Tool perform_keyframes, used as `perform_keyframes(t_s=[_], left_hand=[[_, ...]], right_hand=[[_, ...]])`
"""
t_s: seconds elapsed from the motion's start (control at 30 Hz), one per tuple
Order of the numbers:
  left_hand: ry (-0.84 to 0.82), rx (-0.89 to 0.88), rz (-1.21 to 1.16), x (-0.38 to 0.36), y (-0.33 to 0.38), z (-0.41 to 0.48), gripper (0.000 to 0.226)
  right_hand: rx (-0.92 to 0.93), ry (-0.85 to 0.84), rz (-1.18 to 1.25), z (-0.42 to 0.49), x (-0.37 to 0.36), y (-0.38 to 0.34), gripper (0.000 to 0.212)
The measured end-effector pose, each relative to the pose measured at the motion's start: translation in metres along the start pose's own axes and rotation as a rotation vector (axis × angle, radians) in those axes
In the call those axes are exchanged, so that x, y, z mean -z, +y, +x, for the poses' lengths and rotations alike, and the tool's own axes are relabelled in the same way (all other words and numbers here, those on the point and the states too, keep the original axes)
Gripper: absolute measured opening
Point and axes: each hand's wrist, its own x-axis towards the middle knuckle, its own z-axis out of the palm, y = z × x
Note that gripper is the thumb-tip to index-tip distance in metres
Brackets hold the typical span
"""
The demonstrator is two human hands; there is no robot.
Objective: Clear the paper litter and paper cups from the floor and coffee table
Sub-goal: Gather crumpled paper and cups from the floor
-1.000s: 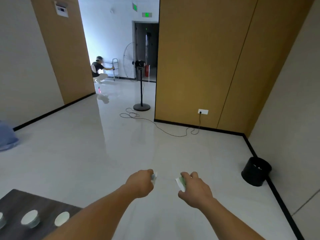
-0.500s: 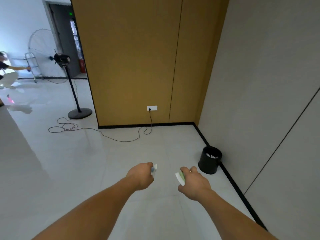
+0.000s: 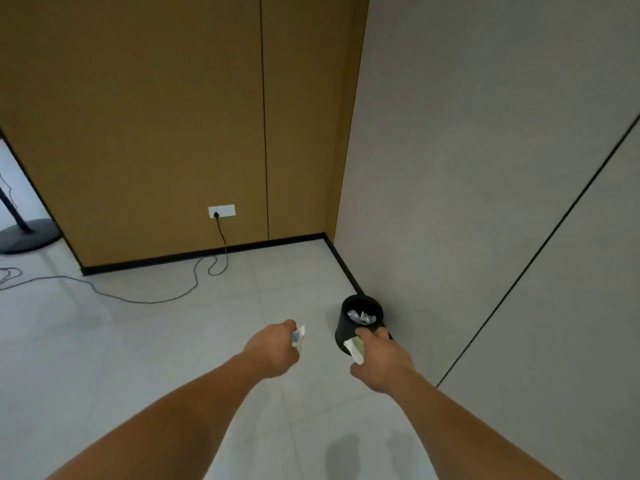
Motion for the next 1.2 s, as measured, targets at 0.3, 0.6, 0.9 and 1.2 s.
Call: perform_keyframes(t_s=[0.3, 0.6, 0.9, 1.2], left_hand=[[-0.095, -0.105, -0.045, 0.007, 0.038, 0.226, 0.029], [-0.236, -0.140, 0.027, -0.002, 0.085, 0.417, 0.030], [-0.369, 0.029, -0.034, -0.085, 0.129, 0.585, 0.032], [-0.467, 0.236, -0.141, -0.232, 0.099, 0.728, 0.047]], right_hand=[[-0.090, -0.021, 0.061, 0.189, 0.040, 0.051, 0.077], [-0.207, -0.067, 0.141, 0.343, 0.072, 0.120, 0.074], [-0.155, -0.232, 0.201, 0.519, 0.045, 0.226, 0.081], [-0.195, -0.375, 0.258, 0.651, -0.067, 0.309, 0.077]])
